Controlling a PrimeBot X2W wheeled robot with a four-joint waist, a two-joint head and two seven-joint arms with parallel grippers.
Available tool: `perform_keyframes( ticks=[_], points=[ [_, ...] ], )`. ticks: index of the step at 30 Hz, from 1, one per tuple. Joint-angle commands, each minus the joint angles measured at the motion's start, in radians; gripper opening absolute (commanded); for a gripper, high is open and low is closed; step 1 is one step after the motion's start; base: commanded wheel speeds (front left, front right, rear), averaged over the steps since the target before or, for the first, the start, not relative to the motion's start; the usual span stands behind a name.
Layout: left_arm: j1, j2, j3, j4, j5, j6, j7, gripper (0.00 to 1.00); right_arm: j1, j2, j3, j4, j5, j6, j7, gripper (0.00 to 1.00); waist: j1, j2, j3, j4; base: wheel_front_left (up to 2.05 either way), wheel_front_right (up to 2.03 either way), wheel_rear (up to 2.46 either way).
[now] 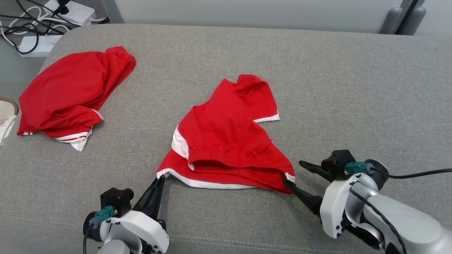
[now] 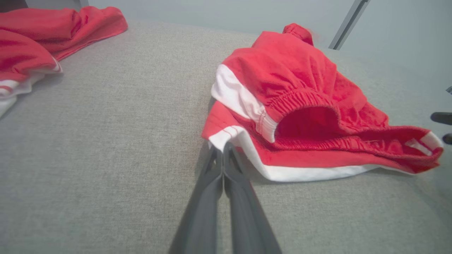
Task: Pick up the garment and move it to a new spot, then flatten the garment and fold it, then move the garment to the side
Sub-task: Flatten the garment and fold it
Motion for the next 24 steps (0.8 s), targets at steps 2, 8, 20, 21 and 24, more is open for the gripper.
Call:
perform_keyframes(
  ticks=[2, 8, 20, 21, 24],
  points=[
    [-0.017, 0.017, 0.027, -0.018, -0.009, -0.004, -0.006, 0.0, -0.009, 0.004, 0.006, 0.02, -0.007, 0.004, 0.016, 0.94, 0.0, 0.0, 0.002, 0.009, 0.0, 0.0, 0.0],
    [-0.016, 0.019, 0.026, -0.024, -0.014, -0.004, -0.006, 0.0, -0.026, 0.022, 0.015, 0.085, -0.011, 0.004, 0.069, 0.29, 0.0, 0.0, 0.008, 0.02, 0.0, 0.0, 0.0],
    [-0.137, 0.098, 0.018, -0.13, -0.012, -0.004, -0.006, 0.0, -0.104, 0.046, -0.148, 0.147, -0.012, 0.004, -0.06, 0.0, 0.0, 0.0, 0.01, 0.016, 0.0, 0.0, 0.0],
    [-0.165, 0.12, 0.015, -0.136, -0.007, -0.004, -0.006, 0.0, -0.111, 0.048, -0.155, 0.151, -0.014, 0.004, -0.065, 0.0, 0.0, 0.0, 0.007, 0.014, 0.0, 0.0, 0.0],
    [-0.21, 0.157, 0.011, -0.141, -0.003, -0.004, -0.006, 0.0, -0.12, 0.055, -0.132, 0.132, -0.019, 0.004, -0.059, 0.0, 0.0, 0.0, 0.004, 0.007, 0.0, 0.0, 0.0]
  ],
)
